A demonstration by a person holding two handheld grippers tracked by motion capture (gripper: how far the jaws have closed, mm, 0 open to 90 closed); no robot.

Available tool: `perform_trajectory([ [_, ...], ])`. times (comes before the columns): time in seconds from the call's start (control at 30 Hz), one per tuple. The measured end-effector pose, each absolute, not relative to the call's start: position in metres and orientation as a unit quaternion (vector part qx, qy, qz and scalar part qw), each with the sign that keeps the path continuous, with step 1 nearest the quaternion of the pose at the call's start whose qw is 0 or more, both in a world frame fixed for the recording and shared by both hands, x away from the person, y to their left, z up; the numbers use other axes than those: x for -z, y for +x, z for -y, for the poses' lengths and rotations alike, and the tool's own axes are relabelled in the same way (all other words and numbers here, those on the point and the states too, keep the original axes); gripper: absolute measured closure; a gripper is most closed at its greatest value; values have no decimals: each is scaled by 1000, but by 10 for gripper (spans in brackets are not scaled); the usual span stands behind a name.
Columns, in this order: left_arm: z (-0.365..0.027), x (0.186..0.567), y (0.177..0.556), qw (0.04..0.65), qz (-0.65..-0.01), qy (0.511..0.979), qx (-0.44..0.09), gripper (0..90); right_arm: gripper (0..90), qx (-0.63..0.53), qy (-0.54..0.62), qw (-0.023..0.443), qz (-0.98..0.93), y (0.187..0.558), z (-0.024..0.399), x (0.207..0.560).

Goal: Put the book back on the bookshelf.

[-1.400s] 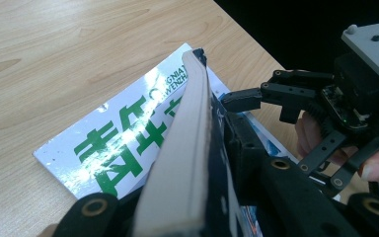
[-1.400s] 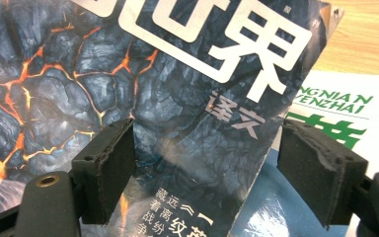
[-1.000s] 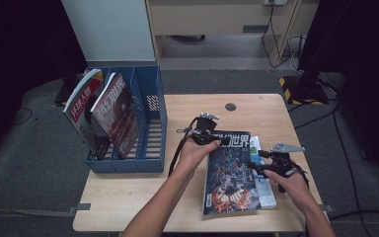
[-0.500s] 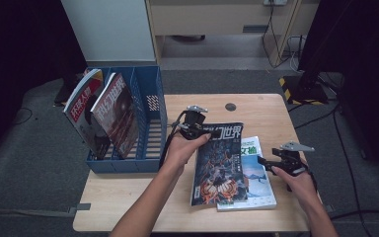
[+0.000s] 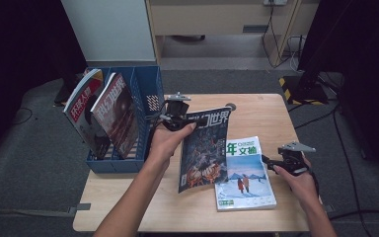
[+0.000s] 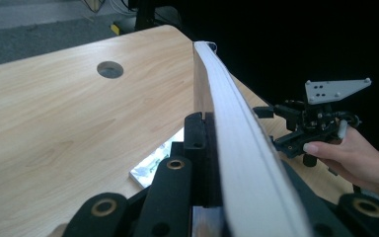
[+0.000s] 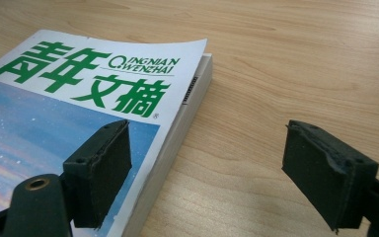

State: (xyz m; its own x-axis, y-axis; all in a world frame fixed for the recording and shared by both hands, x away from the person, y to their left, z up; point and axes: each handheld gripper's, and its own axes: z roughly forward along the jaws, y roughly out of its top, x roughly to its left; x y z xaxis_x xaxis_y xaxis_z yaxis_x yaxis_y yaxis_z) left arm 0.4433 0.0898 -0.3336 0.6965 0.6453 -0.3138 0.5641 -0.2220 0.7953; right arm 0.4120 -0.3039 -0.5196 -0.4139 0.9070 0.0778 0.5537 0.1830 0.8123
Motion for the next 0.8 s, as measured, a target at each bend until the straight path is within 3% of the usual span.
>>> perform_trajectory([
  [0.8, -119, 299, 434, 505, -401, 760, -80, 822, 173, -353, 515, 245, -742, 413, 313, 529],
])
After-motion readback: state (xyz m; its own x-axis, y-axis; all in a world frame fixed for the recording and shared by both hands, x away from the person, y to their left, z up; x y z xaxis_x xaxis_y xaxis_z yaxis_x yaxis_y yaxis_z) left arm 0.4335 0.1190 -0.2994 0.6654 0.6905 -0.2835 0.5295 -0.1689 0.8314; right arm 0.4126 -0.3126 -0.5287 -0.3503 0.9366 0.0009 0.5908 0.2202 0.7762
